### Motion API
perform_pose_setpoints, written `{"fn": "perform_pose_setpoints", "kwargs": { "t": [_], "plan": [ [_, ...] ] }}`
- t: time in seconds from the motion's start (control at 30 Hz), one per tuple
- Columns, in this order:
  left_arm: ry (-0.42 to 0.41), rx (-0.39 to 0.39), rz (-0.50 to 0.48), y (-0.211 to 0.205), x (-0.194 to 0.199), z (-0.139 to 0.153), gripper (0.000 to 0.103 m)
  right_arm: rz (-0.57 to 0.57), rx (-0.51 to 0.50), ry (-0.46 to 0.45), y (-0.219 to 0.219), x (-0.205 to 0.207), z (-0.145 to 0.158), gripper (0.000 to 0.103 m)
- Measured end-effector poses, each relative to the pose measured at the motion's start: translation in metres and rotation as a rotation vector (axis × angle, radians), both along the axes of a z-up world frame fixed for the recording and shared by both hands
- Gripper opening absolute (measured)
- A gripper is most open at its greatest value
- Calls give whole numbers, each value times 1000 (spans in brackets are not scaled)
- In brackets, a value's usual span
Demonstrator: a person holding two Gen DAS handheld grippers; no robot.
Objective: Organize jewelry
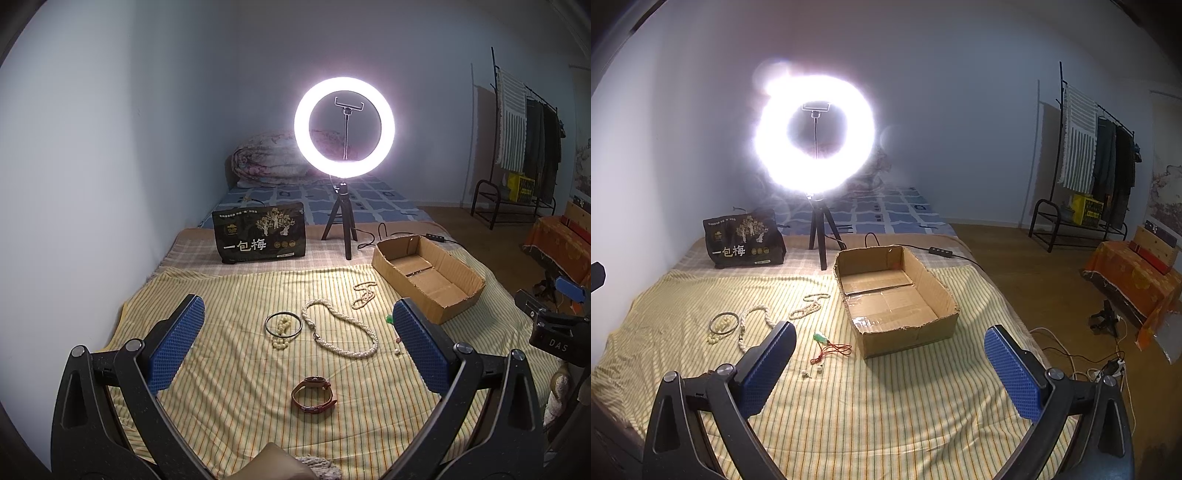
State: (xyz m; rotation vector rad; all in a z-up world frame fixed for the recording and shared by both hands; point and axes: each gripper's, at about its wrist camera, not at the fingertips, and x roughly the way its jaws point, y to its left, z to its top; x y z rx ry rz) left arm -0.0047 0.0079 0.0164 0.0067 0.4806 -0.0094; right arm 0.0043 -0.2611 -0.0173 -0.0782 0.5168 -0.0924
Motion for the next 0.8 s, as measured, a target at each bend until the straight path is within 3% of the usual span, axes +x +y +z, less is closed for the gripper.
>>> {"fn": "perform_pose_setpoints", "kwargs": {
  "t": [0.8],
  "plan": [
    [-3,1,0,-1,-1,1,103,9,5,8,1,1,-2,103]
  ]
}}
